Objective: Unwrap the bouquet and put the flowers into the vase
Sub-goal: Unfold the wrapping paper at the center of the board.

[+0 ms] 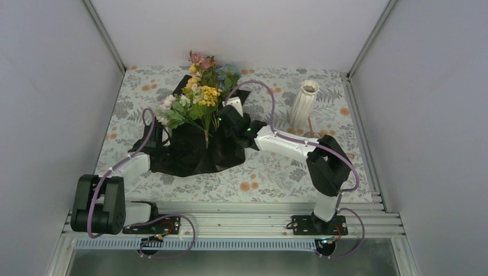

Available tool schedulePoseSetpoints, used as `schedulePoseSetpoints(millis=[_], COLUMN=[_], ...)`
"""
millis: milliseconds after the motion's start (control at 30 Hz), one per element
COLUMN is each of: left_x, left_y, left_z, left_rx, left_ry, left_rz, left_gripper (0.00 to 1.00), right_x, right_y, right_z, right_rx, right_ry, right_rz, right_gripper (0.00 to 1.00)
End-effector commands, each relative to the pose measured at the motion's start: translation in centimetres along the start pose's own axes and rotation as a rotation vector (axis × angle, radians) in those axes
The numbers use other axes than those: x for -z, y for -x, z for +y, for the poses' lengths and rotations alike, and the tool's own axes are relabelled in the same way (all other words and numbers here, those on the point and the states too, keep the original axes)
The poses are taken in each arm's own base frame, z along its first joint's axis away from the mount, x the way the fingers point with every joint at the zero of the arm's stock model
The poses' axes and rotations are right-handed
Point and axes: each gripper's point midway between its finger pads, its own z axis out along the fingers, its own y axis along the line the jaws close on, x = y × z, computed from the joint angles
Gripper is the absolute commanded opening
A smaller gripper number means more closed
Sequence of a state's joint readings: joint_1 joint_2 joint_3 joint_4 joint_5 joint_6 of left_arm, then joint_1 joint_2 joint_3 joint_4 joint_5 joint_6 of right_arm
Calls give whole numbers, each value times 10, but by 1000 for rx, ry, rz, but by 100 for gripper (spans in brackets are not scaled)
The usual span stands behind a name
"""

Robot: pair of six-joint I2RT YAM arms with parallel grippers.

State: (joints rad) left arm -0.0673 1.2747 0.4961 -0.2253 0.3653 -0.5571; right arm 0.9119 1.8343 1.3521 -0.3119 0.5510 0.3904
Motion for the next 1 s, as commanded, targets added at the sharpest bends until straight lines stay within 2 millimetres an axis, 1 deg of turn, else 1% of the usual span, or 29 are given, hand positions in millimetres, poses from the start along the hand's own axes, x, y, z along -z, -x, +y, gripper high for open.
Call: schedulePoseSetpoints(millis=[0, 67, 133, 200, 267, 367, 467, 533, 700, 833, 967], left_x=[1, 0, -2, -5, -7, -8, -8, -9, -7, -6, -6], left_y=[11, 11, 12, 13, 14, 16, 17, 17, 18, 21, 22], left_z=[5, 7, 9, 16, 22, 30, 36, 37, 37, 37, 39], left_rx=[-1, 4, 6, 17, 30, 59, 84, 92, 92, 90, 94], left_ry=[38, 47, 58, 92, 123, 156, 183, 187, 192, 201, 211], left_rz=[-29, -28, -31, -31, -34, -54, -67, -64, -70, -78, -81], left_gripper=[100, 100, 100, 100, 100, 100, 100, 100, 100, 100, 100], right_x=[-2, -5, -12, -24, -37, -47, -56, -60, -64, -66, -69], right_y=[11, 12, 9, 3, -4, -9, -21, -33, -56, -67, -78], right_z=[-46, -67, -90, -114, -133, -154, -172, -181, -178, -179, -186], right_rx=[-31, -43, -55, -67, -78, -92, -132, -157, -190, -210, -235], right_ry=[-90, -129, -180, -233, -273, -309, -348, -369, -330, -330, -354], right_rz=[-35, -42, -40, -32, -1, 15, 51, 82, 112, 129, 149], right_gripper=[4, 4, 4, 4, 4, 4, 4, 4, 4, 4, 4])
